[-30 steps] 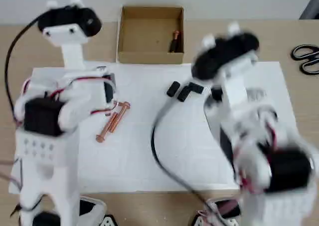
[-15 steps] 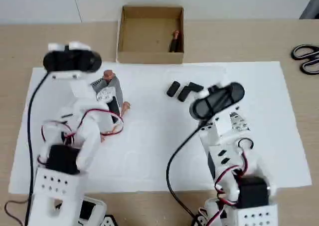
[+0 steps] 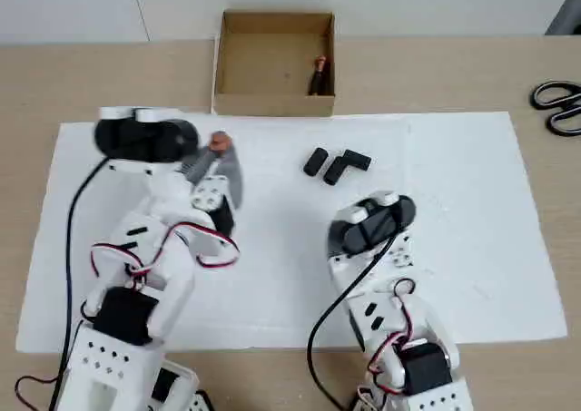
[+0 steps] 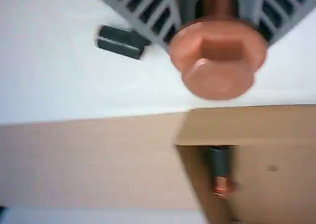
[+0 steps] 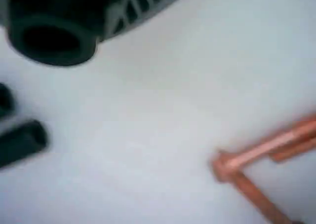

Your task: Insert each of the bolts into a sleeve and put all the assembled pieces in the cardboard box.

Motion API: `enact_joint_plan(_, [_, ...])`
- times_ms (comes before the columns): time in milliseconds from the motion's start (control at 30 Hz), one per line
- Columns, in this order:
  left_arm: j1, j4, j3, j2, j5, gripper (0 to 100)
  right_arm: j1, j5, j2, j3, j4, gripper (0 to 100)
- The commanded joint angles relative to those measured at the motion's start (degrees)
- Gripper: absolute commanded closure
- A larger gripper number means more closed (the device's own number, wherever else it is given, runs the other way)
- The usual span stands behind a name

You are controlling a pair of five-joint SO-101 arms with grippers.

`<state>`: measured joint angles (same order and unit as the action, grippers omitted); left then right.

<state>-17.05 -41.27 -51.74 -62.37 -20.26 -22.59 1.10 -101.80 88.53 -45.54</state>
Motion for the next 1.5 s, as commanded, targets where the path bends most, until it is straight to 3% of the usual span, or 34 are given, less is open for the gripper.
enact_joint_plan(0, [-2.8, 2.0, 0.2, -1.2, 0.4, 99, -4.1, -1.4, -0.2, -0.6, 1.6, 99.5])
enact_joint_plan(200, [-3.2, 12.1, -7.8, -1.6, 0.6, 99, -7.9, -1.4, -0.4, 0.6, 4.1, 99.5])
enact_joint_plan(367, [-3.3, 18.8, -11.5, -1.7, 4.8, 99, -8.7, -1.5, -2.1, 0.6, 5.1, 99.5])
enact_joint_plan(600, [-6.2, 18.8, -11.1, -1.7, 4.1, 99, -10.0, -1.6, -2.1, 0.6, 5.6, 99.5])
enact_joint_plan(767, [-6.3, 17.6, -10.2, -1.6, -3.3, 99, -10.0, -1.6, -2.1, 0.8, 8.2, 99.5])
enact_joint_plan(1000, [-7.6, 15.0, -6.9, -1.5, -7.3, 99, -10.3, -1.5, -2.1, 1.4, 8.3, 99.5])
enact_joint_plan(1467, [-8.0, 15.1, -7.2, -1.6, -7.4, 99, -11.2, -1.6, -2.2, 2.8, 8.4, 99.5])
